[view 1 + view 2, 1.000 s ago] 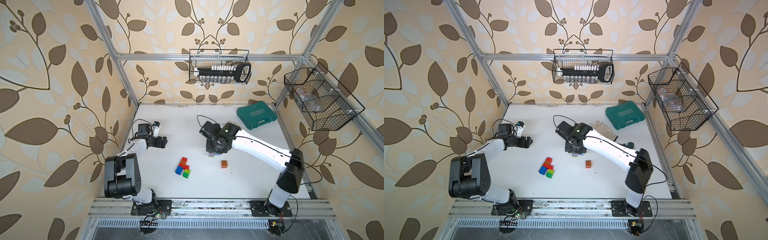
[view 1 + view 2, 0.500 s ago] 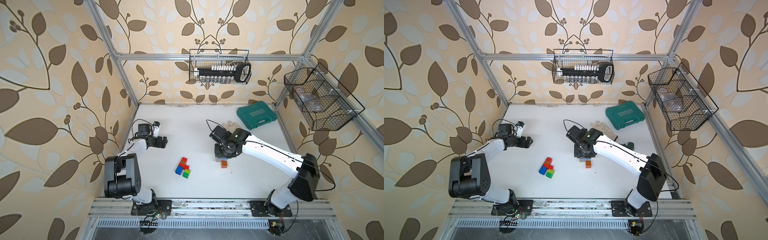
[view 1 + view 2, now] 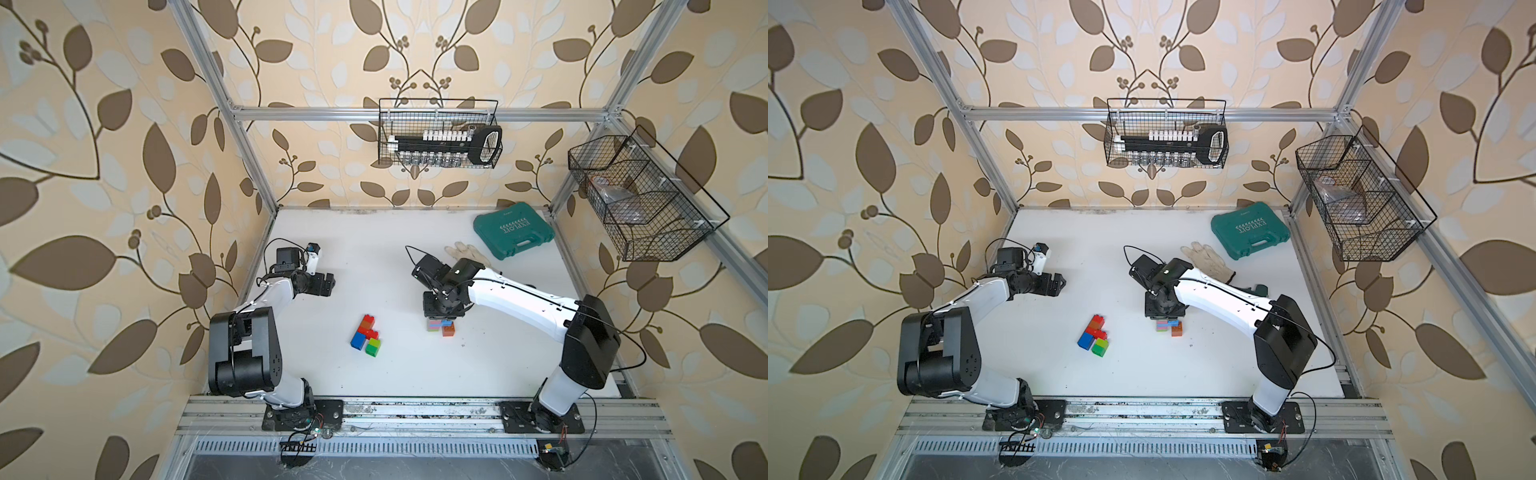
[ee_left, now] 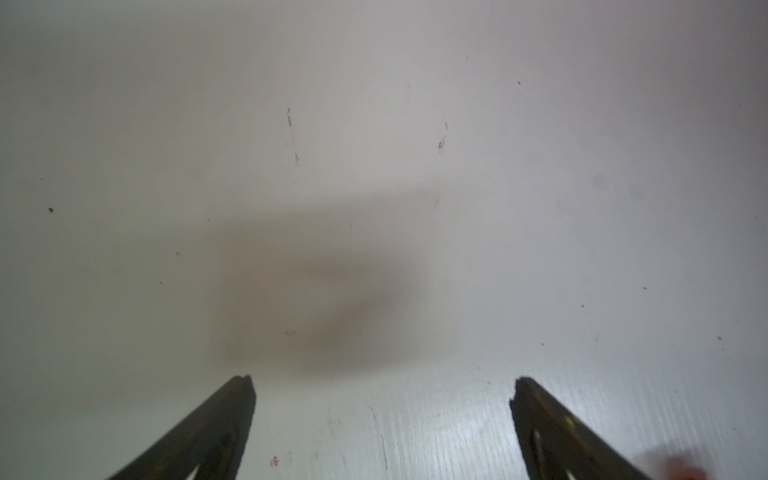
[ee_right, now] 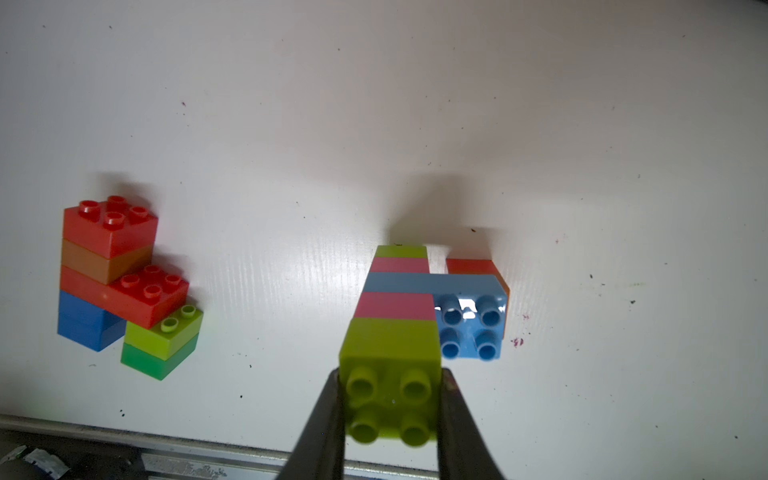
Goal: Assemble the letter h with lego
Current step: Assemble the lego brick with the lego brick.
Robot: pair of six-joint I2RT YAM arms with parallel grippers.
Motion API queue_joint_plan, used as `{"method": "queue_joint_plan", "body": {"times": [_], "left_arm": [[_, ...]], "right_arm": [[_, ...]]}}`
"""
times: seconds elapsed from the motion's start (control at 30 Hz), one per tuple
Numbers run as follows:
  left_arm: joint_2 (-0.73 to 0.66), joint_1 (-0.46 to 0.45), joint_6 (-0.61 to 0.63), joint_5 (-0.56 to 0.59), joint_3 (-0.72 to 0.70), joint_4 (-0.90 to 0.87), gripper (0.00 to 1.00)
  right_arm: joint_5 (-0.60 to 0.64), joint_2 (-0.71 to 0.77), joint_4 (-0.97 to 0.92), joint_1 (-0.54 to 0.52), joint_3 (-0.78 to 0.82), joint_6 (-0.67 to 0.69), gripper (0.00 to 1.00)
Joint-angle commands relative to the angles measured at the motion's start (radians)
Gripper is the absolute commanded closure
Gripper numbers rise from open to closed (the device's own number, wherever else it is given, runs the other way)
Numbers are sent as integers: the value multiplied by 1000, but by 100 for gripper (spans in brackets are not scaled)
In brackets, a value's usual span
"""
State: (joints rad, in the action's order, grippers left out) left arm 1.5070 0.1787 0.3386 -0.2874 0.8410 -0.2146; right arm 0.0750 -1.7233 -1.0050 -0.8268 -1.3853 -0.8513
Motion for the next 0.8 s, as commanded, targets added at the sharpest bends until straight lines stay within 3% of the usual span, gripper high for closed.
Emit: {"method": "queue_joint_plan", "body": {"times": [0.0, 0.5, 0.77], "left_arm": [[2, 15, -1, -13, 29, -1, 1], [-1, 14, 4, -15, 27, -3, 1], [2, 13, 1, -13, 29, -6, 1]], "right_arm": [[-50, -24, -9, 2, 20, -8, 96], [-60, -35, 7, -8, 73, -39, 95], [-54, -10, 11, -14, 78, -43, 66]]}}
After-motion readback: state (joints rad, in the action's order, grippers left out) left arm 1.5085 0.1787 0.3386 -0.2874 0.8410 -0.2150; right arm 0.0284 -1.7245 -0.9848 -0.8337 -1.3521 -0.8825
